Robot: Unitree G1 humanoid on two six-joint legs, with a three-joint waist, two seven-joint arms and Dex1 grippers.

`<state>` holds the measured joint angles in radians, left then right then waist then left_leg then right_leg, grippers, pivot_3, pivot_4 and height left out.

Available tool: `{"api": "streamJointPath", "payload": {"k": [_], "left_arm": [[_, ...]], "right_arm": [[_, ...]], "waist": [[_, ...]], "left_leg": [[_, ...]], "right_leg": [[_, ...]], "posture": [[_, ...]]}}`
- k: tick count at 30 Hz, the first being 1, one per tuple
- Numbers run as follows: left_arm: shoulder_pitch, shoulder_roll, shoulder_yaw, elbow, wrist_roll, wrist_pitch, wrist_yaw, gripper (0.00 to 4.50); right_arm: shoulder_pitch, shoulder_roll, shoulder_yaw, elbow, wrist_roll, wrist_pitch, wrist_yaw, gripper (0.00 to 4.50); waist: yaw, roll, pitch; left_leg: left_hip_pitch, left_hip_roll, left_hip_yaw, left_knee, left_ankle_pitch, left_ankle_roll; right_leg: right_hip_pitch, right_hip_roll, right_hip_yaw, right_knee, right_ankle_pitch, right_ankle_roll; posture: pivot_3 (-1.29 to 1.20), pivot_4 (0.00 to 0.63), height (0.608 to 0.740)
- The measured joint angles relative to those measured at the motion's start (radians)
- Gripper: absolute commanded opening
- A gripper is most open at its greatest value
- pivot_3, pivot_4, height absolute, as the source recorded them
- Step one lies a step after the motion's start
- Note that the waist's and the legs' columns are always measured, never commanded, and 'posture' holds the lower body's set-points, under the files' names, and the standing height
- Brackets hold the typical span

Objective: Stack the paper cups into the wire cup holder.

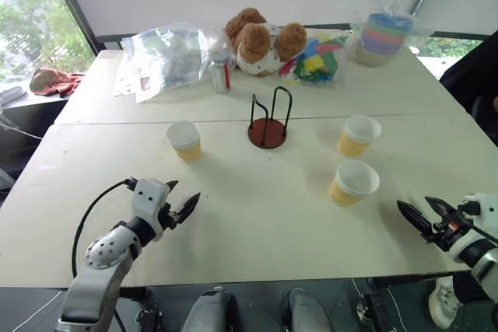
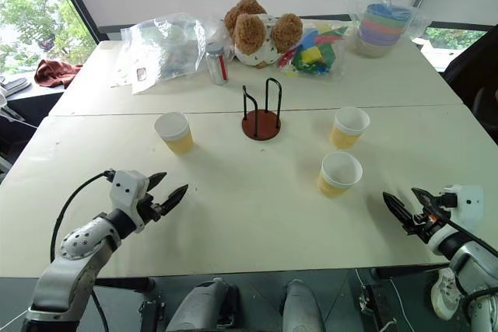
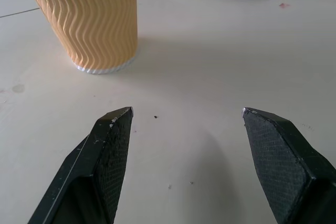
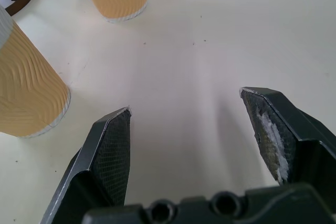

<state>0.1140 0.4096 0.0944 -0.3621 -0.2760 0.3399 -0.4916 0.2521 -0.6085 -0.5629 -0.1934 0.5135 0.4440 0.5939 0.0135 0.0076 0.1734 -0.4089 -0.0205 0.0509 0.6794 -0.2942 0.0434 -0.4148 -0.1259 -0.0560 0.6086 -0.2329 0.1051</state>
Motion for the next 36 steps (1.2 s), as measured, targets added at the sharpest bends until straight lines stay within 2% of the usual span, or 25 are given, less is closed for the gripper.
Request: {"api": "streamJointPath", "payload": {"k": [17, 23, 27, 32, 34, 36], "left_arm": [[-0.016, 0.000, 0.000, 0.003, -0.020, 0.012, 0.006, 3.41], [-0.095, 0.029, -0.002, -0.022, -0.058, 0.138, -0.006, 3.41], [-0.172, 0.038, -0.001, -0.030, -0.110, 0.190, -0.031, 4.48], [-0.369, 0.129, -0.001, -0.009, -0.198, 0.295, -0.126, 4.48], [-0.499, 0.203, -0.002, 0.018, -0.248, 0.355, -0.201, 4.48], [-0.640, 0.293, 0.003, 0.035, -0.309, 0.410, -0.293, 4.48]], "right_arm": [[-0.017, 0.000, 0.001, 0.009, -0.014, 0.000, -0.001, 3.61], [-0.051, -0.036, 0.002, 0.051, -0.028, 0.008, 0.005, 3.61], [-0.090, -0.067, -0.019, 0.083, -0.026, 0.010, -0.003, 3.61], [-0.299, -0.208, -0.117, 0.143, 0.003, 0.060, -0.051, 3.61], [-0.472, -0.253, -0.089, 0.133, 0.049, 0.127, -0.062, 3.61], [-0.663, -0.273, -0.002, 0.070, 0.107, 0.205, -0.073, 3.61]], "waist": [[0.000, 0.000, 0.000], [0.001, 0.000, 0.000], [0.001, 0.000, 0.000], [0.000, 0.002, 0.002], [-0.009, 0.001, 0.005], [-0.023, 0.001, 0.005]], "left_leg": [[0.000, 0.000, 0.000, 0.000, 0.000, 0.000], [0.000, 0.000, 0.000, 0.000, 0.000, 0.000], [0.000, 0.000, 0.000, 0.001, 0.000, 0.000], [0.000, 0.000, 0.001, 0.003, 0.001, 0.000], [0.001, 0.001, 0.001, 0.004, 0.001, -0.001], [0.000, 0.002, 0.001, 0.002, 0.002, -0.001]], "right_leg": [[0.000, 0.000, 0.000, 0.000, 0.000, 0.000], [0.000, 0.000, 0.000, 0.000, 0.000, 0.000], [0.001, 0.001, 0.000, 0.000, 0.000, 0.000], [0.001, 0.003, -0.001, 0.002, 0.000, 0.000], [0.000, 0.007, 0.000, 0.003, 0.001, 0.000], [-0.002, 0.008, 0.000, 0.005, 0.002, 0.001]], "posture": [[0.00, 0.150, 0.740], [0.00, 0.150, 0.740], [0.00, 0.150, 0.740], [0.00, 0.150, 0.740], [0.00, 0.150, 0.740], [0.00, 0.150, 0.740]]}}
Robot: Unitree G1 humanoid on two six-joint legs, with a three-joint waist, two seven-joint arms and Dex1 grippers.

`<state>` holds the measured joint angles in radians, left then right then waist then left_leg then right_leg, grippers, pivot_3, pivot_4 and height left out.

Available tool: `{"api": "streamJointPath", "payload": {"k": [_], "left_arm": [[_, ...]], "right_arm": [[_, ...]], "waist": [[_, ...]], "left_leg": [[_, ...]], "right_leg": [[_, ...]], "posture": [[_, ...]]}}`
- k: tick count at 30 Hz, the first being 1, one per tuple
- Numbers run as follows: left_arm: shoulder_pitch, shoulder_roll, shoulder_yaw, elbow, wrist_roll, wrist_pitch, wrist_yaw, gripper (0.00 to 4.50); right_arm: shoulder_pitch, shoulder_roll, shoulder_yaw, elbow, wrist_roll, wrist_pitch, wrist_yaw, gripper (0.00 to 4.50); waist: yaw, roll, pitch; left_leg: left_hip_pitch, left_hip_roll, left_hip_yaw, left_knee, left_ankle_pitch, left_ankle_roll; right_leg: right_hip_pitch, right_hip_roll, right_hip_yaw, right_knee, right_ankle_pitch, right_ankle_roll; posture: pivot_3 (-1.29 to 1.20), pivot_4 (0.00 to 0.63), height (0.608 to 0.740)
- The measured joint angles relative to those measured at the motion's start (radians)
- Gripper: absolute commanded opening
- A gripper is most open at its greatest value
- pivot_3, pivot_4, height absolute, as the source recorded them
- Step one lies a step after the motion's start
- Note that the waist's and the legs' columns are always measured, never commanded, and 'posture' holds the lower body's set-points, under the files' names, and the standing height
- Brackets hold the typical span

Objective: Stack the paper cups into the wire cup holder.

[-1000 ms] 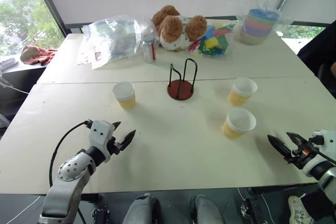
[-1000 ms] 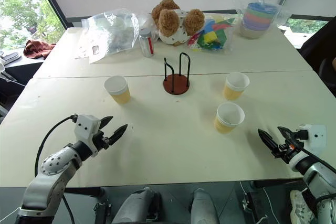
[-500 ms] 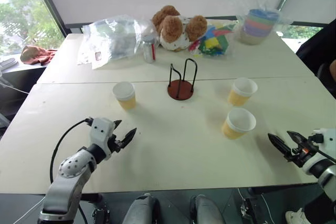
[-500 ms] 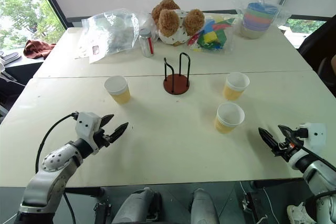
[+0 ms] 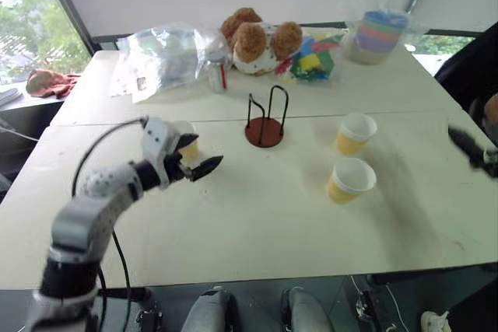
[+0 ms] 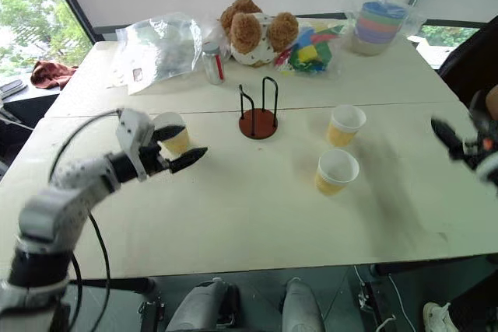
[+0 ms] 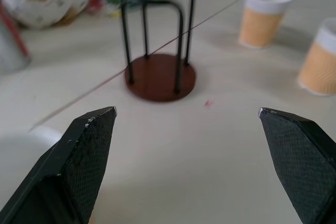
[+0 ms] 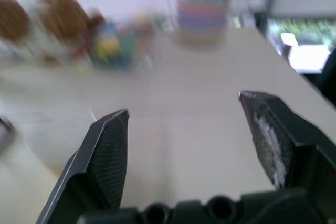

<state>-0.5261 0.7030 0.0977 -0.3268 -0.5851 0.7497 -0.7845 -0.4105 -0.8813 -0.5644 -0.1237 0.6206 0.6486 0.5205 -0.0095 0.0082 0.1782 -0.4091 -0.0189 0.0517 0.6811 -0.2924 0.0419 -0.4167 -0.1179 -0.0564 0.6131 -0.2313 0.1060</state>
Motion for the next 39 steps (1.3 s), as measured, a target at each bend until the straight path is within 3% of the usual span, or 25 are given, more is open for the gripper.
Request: {"api": "streamJointPath", "payload": {"k": [4, 12, 17, 25, 27, 32, 33, 39], "left_arm": [[-0.083, 0.109, 0.012, 0.038, -0.098, 0.095, -0.129, 4.48], [-0.082, 0.199, 0.073, 0.121, -0.167, 0.164, -0.197, 4.48], [-0.016, 0.204, 0.084, 0.129, -0.168, 0.169, -0.190, 4.48], [0.055, 0.166, 0.115, 0.073, -0.175, 0.157, -0.131, 4.48], [0.062, 0.165, 0.117, 0.067, -0.174, 0.154, -0.124, 4.50], [0.064, 0.165, 0.119, 0.067, -0.165, 0.134, -0.109, 4.50], [0.064, 0.165, 0.119, 0.067, -0.164, 0.132, -0.108, 4.50], [0.064, 0.165, 0.113, 0.072, -0.141, 0.101, -0.108, 4.50]], "right_arm": [[-0.205, 0.043, 0.198, -0.040, 0.049, 0.131, -0.002, 3.61], [-0.407, 0.210, 0.515, 0.148, -0.025, 0.187, 0.078, 3.61], [-0.477, 0.289, 0.608, 0.323, -0.113, 0.126, 0.149, 3.61], [-0.611, 0.418, 0.634, 0.635, -0.227, -0.010, 0.195, 3.61], [-0.621, 0.442, 0.633, 0.683, -0.241, -0.027, 0.211, 2.82], [-0.633, 0.481, 0.632, 0.744, -0.273, -0.075, 0.222, 0.31], [-0.634, 0.482, 0.628, 0.750, -0.281, -0.085, 0.221, 0.03], [-0.636, 0.510, 0.591, 0.713, -0.293, -0.041, 0.146, 0.03]], "waist": [[-0.002, -0.001, 0.000], [0.004, -0.004, 0.002], [-0.001, -0.006, 0.003], [-0.011, -0.006, 0.003], [-0.007, -0.006, 0.003], [-0.005, -0.006, 0.003], [-0.005, -0.006, 0.003], [-0.009, -0.006, 0.003]], "left_leg": [[0.000, 0.000, 0.000, -0.003, 0.000, 0.000], [-0.012, -0.003, 0.001, 0.002, 0.003, -0.005], [-0.013, -0.003, 0.000, 0.002, 0.003, -0.005], [-0.011, -0.001, 0.000, 0.001, 0.005, -0.008], [-0.011, -0.001, 0.000, 0.001, 0.005, -0.008], [-0.011, -0.002, 0.000, 0.001, 0.005, -0.008], [-0.011, -0.002, 0.000, 0.001, 0.005, -0.008], [-0.012, -0.002, 0.000, 0.001, 0.006, -0.009]], "right_leg": [[0.000, 0.001, -0.001, 0.000, -0.001, 0.004], [-0.007, -0.001, -0.001, 0.000, -0.001, 0.005], [-0.008, -0.001, -0.001, 0.001, -0.001, 0.005], [-0.009, 0.000, -0.001, 0.003, 0.000, 0.005], [-0.009, 0.000, -0.001, 0.003, 0.000, 0.005], [-0.009, 0.000, -0.001, 0.003, 0.000, 0.005], [-0.009, 0.000, -0.001, 0.003, 0.000, 0.005], [-0.010, 0.000, -0.001, 0.004, 0.000, 0.005]], "posture": [[0.00, 0.150, 0.740], [0.00, 0.150, 0.740], [0.00, 0.150, 0.740], [0.00, 0.150, 0.740], [0.00, 0.150, 0.740], [0.00, 0.150, 0.740], [0.00, 0.150, 0.740], [0.00, 0.150, 0.740]]}}
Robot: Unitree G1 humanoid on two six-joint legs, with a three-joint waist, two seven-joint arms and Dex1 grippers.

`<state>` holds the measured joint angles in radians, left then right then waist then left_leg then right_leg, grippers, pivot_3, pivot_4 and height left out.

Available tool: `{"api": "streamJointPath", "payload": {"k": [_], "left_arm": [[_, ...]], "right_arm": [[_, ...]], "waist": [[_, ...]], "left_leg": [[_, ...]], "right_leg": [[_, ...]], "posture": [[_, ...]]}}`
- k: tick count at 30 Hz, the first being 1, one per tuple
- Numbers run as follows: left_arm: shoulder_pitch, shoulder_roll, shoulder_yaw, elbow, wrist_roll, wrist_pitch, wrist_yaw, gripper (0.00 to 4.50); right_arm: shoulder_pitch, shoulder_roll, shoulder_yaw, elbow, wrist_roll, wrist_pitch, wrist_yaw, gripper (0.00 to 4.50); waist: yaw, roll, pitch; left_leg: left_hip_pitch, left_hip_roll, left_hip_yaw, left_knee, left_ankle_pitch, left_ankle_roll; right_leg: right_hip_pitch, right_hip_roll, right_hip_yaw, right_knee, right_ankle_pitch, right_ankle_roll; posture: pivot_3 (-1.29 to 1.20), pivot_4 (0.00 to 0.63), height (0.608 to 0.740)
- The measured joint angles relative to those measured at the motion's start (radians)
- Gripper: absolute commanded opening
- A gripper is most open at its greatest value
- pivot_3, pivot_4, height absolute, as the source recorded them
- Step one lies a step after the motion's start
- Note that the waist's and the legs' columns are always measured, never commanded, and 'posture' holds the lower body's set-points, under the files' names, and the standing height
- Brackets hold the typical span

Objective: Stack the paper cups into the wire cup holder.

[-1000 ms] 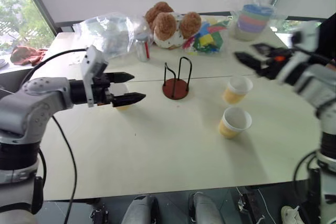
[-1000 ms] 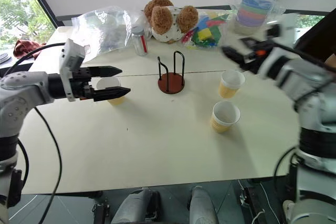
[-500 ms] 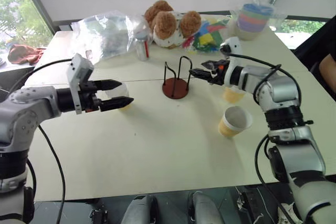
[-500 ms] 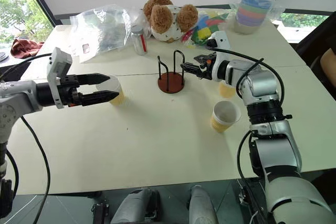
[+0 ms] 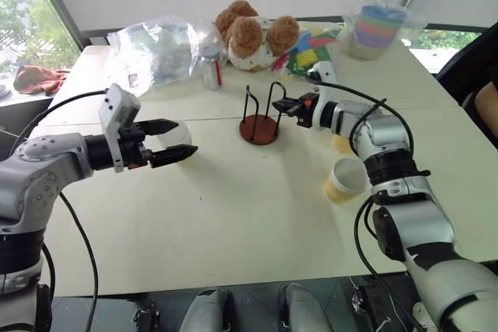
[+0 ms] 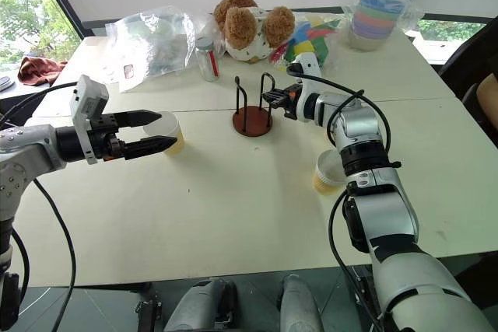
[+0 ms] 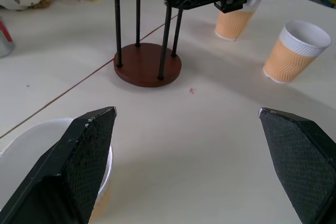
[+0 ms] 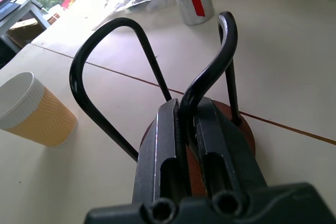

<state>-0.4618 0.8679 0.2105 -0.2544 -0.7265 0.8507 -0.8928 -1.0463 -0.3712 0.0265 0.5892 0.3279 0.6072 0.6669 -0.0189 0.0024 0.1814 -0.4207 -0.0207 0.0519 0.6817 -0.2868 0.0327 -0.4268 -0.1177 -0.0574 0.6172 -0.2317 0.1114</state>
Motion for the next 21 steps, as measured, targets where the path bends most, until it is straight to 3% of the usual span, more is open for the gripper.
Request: {"api": "streamJointPath", "payload": {"k": [5, 11, 15, 21], "left_arm": [[-0.009, -0.001, -0.009, 0.028, 0.023, -0.025, -0.016, 4.50], [-0.037, -0.002, -0.050, 0.110, 0.065, -0.061, -0.066, 4.50], [-0.062, -0.003, -0.067, 0.148, 0.086, -0.085, -0.092, 4.50], [-0.066, -0.005, -0.082, 0.172, 0.104, -0.095, -0.116, 4.50]], "right_arm": [[0.076, 0.044, -0.072, -0.420, 0.044, 0.278, -0.214, 0.03], [0.266, 0.139, -0.082, -0.997, 0.127, 0.756, -0.408, 0.03], [0.272, 0.155, -0.082, -1.164, 0.135, 0.903, -0.460, 0.03], [0.348, 0.214, -0.091, -1.216, 0.108, 0.990, -0.517, 0.03]], "waist": [[0.004, 0.000, 0.000], [0.006, 0.000, 0.000], [0.007, 0.000, -0.001], [0.004, -0.001, -0.001]], "left_leg": [[0.000, 0.000, -0.001, -0.001, 0.000, -0.001], [-0.001, 0.000, 0.000, 0.001, 0.000, -0.001], [0.000, -0.001, 0.000, 0.002, 0.000, 0.000], [0.001, 0.000, 0.000, 0.001, 0.000, 0.000]], "right_leg": [[-0.001, 0.000, -0.001, 0.001, 0.000, 0.000], [-0.001, 0.000, -0.001, 0.002, 0.000, 0.000], [-0.001, 0.000, 0.000, 0.005, 0.000, 0.000], [-0.002, 0.000, 0.000, 0.007, 0.000, 0.000]], "posture": [[0.00, 0.150, 0.740], [0.00, 0.150, 0.740], [0.00, 0.150, 0.740], [0.00, 0.150, 0.740]]}}
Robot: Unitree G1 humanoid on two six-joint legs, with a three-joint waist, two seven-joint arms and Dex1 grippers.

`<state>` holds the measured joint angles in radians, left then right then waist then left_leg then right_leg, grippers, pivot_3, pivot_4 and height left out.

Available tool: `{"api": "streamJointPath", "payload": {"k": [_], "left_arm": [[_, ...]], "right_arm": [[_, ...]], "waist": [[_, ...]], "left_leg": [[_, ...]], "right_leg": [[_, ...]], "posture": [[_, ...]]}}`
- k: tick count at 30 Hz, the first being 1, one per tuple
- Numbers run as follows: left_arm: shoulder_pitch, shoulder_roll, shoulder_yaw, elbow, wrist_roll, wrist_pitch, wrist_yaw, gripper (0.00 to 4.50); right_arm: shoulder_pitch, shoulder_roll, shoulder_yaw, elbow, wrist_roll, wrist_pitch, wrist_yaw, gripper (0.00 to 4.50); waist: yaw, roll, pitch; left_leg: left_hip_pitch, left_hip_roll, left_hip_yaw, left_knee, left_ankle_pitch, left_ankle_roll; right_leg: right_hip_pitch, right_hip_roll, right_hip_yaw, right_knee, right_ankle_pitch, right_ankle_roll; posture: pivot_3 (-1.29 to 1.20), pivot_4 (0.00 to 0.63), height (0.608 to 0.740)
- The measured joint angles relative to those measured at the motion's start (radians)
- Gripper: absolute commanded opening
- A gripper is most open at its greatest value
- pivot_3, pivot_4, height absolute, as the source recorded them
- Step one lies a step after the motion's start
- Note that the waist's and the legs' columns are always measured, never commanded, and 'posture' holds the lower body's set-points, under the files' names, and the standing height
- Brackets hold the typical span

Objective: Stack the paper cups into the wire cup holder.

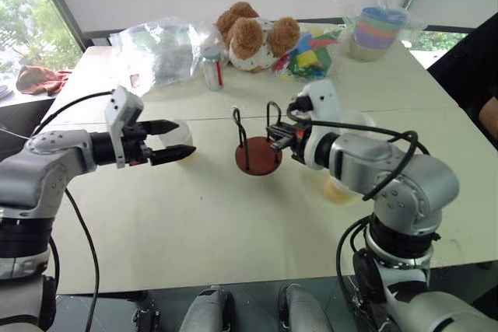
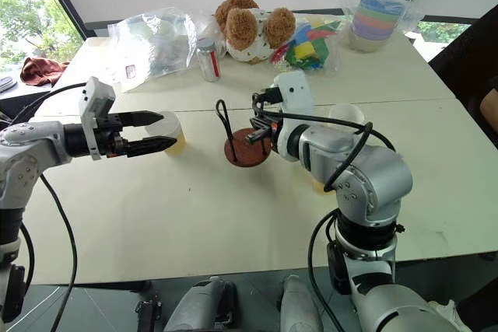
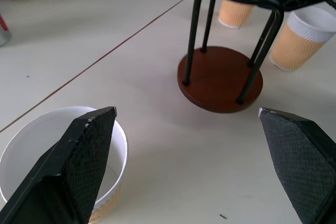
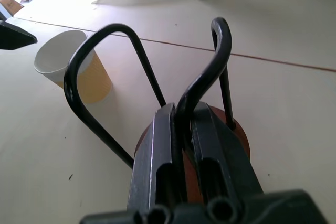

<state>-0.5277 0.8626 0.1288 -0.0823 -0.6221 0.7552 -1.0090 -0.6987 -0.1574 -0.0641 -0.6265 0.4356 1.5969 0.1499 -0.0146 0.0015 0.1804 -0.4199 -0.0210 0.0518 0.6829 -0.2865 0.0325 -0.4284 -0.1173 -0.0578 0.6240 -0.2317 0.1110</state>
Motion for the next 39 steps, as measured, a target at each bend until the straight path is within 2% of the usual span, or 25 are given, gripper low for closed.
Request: {"api": "streamJointPath", "payload": {"k": [2, 5, 11, 15, 18, 21, 24, 26, 29, 30, 32, 39], "left_arm": [[-0.004, -0.003, -0.001, 0.003, 0.003, 0.000, -0.003, 4.50], [-0.011, -0.005, -0.002, 0.003, 0.003, -0.002, -0.010, 4.50], [-0.025, -0.013, -0.009, 0.019, 0.012, -0.004, -0.017, 4.50], [-0.049, -0.022, -0.038, 0.055, 0.027, -0.022, -0.035, 4.50], [-0.087, -0.027, -0.050, 0.088, 0.038, -0.030, -0.054, 4.50], [-0.122, -0.039, -0.074, 0.116, 0.046, -0.043, -0.080, 4.50], [-0.149, -0.058, -0.099, 0.153, 0.053, -0.051, -0.111, 4.50], [-0.150, -0.061, -0.116, 0.152, 0.053, -0.051, -0.131, 4.50], [-0.130, -0.025, -0.187, 0.081, 0.082, -0.063, -0.200, 4.50], [-0.122, -0.012, -0.198, 0.058, 0.086, -0.061, -0.214, 4.50], [-0.114, -0.006, -0.210, -0.005, 0.084, -0.047, -0.235, 4.50], [-0.102, 0.025, -0.225, -0.160, 0.051, 0.008, -0.249, 4.50]], "right_arm": [[0.020, 0.024, -0.001, -0.001, -0.010, 0.001, -0.014, 0.03], [0.040, 0.043, -0.001, -0.005, -0.030, -0.009, -0.034, 1.10], [0.062, 0.034, -0.008, -0.007, -0.040, 0.005, -0.034, 4.14], [0.055, -0.045, -0.034, -0.041, 0.001, 0.010, 0.016, 4.14], [0.072, -0.164, -0.055, -0.094, 0.094, 0.010, 0.091, 4.14], [0.114, -0.355, -0.094, -0.132, 0.244, 0.010, 0.209, 4.14], [0.118, -0.646, -0.152, -0.139, 0.395, 0.010, 0.383, 4.14], [0.110, -0.740, -0.181, -0.137, 0.423, 0.005, 0.446, 4.14], [0.206, -0.993, -0.181, -0.127, 0.429, -0.093, 0.587, 4.14], [0.226, -1.033, -0.178, -0.115, 0.416, -0.124, 0.614, 4.14], [0.255, -1.076, -0.163, -0.084, 0.382, -0.211, 0.655, 4.14], [0.309, -1.094, -0.048, 0.021, 0.281, -0.425, 0.730, 4.14]], "waist": [[-0.001, 0.000, 0.000], [-0.002, -0.001, 0.000], [0.000, -0.001, -0.001], [0.003, -0.001, 0.000], [0.003, -0.001, 0.000], [0.004, -0.001, 0.000], [0.004, -0.002, 0.000], [0.002, -0.003, 0.000], [0.004, -0.002, 0.000], [0.002, -0.002, 0.000], [0.001, -0.003, 0.000], [0.008, -0.003, 0.000]], "left_leg": [[0.000, 0.000, 0.000, 0.000, 0.000, 0.000], [0.000, 0.000, 0.000, 0.001, 0.000, 0.000], [0.001, 0.000, 0.000, 0.001, 0.000, 0.000], [0.001, 0.000, 0.000, 0.001, 0.000, 0.000], [0.001, 0.000, 0.000, 0.000, 0.000, 0.001], [0.001, 0.000, 0.000, 0.000, -0.003, 0.006], [0.001, 0.000, 0.000, 0.001, -0.004, 0.008], [0.002, 0.001, 0.000, 0.001, -0.004, 0.008], [0.001, 0.001, 0.000, -0.001, -0.005, 0.008], [0.001, 0.001, 0.000, 0.000, -0.005, 0.009], [0.001, 0.001, 0.001, 0.001, -0.005, 0.009], [0.001, 0.001, 0.001, 0.002, -0.005, 0.009]], "right_leg": [[0.000, 0.000, 0.000, 0.000, 0.000, 0.000], [0.000, 0.000, 0.000, 0.001, 0.000, 0.000], [0.000, 0.000, 0.000, 0.002, 0.000, 0.000], [0.000, 0.000, 0.000, 0.002, 0.000, 0.000], [0.000, 0.000, 0.000, 0.001, 0.000, 0.000], [0.001, 0.000, 0.000, 0.000, 0.000, 0.000], [0.002, 0.000, 0.000, -0.005, 0.000, 0.000], [0.003, 0.000, 0.000, -0.006, 0.000, 0.000], [0.003, 0.000, 0.000, -0.008, 0.000, 0.000], [0.003, 0.000, 0.000, -0.008, 0.000, 0.000], [0.003, -0.001, 0.001, -0.008, 0.000, 0.000], [0.003, -0.001, 0.001, -0.007, 0.000, 0.000]], "posture": [[0.00, 0.150, 0.740], [0.00, 0.150, 0.740], [0.00, 0.150, 0.740], [0.00, 0.150, 0.740], [0.00, 0.150, 0.740], [0.00, 0.150, 0.740], [0.00, 0.150, 0.740], [0.00, 0.150, 0.740], [0.00, 0.150, 0.740], [0.00, 0.150, 0.740], [0.00, 0.150, 0.740], [0.00, 0.150, 0.740]]}}
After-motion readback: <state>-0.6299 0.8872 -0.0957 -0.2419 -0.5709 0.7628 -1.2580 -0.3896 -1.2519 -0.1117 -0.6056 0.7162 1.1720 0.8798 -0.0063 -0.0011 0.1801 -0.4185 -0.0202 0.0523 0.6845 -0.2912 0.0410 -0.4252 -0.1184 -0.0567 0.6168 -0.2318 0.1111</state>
